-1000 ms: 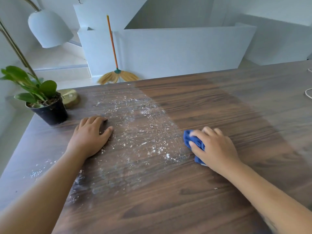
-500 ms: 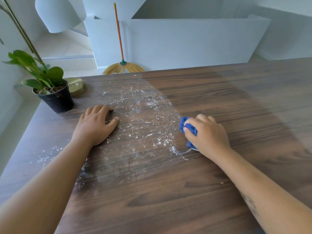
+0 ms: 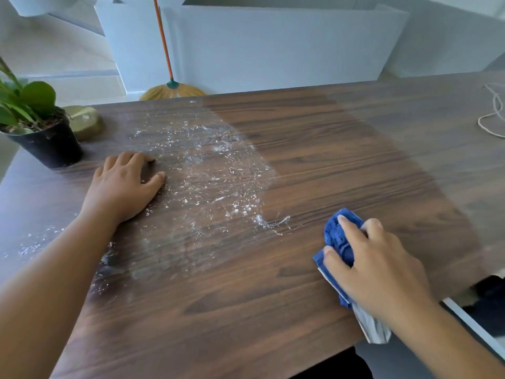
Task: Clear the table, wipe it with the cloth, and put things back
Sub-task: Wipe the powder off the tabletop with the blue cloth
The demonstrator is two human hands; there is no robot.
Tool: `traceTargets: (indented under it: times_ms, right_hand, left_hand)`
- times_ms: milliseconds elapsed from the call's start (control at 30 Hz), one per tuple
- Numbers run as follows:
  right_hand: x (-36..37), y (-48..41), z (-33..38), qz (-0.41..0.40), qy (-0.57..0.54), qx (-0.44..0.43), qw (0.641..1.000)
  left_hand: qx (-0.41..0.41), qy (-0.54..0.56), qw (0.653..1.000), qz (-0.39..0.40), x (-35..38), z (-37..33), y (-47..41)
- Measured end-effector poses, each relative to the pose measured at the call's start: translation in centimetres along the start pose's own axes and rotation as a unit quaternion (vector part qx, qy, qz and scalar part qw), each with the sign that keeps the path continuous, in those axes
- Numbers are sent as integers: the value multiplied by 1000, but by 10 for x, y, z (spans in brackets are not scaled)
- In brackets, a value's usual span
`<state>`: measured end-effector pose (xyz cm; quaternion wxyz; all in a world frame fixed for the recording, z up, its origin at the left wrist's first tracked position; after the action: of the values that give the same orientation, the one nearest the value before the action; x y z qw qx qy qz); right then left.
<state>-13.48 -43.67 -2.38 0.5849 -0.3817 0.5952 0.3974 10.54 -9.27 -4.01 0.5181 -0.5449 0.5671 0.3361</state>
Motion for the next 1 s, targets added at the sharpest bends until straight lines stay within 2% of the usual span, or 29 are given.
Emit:
traceTargets:
  times_ms: [133,167,267,367,467,533,667,733,800,900,933,1000]
  right_hand:
    - [2,-9,26,-143,-46,-33,988]
    - [3,-16,35,-155,-58,-48,985]
    - [3,-40,73,-150,-118,-100,976]
    - [-1,-43,108,-131,-167,-203,956]
    - [3,-25,94,-87,-207,-295,929]
    - [2,-31,71,-85,-218,-283,930]
    - [3,-87,71,-96,-212,-172,957]
    - [1,-91,98,-104,-204,-192,954]
    - [1,-71,115,-92,-222,-247,939]
    - [6,-29,101,-56,-237,-334,910]
    - [8,-25,89,-43,-239,-347,906]
    - [8,-39,65,-42,-237,-317,917]
  left_hand:
    - [3,-6,1000,-5,0,0,1]
    - [3,-7,1000,-6,0,0,1]
    - [-1,-4,1000,-6,-1,-1,2]
    - [-3,0,1000,-1,-3,-1,3]
    - [0,-2,1000,4,-2,0,4]
    - [-1,-2,1000,5,-1,1,3]
    - [-4,-1,1000,0,-2,0,3]
    - [-5,-2,1000,-1,-3,0,3]
    - [-3,-2,1000,-1,-2,0,3]
    - [0,-2,1000,-2,-1,2,2]
    - [0,-2,1000,-2,-1,3,2]
    - [0,-3,1000,-4,0,4,2]
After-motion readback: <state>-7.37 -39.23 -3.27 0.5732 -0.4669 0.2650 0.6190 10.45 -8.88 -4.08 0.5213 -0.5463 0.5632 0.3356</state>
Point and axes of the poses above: each hand's wrist, its own y-axis away from the middle knuckle, its own x-axis out of the palm, z = x × y, the point moved 6 cm from there along -y, towards the middle knuckle
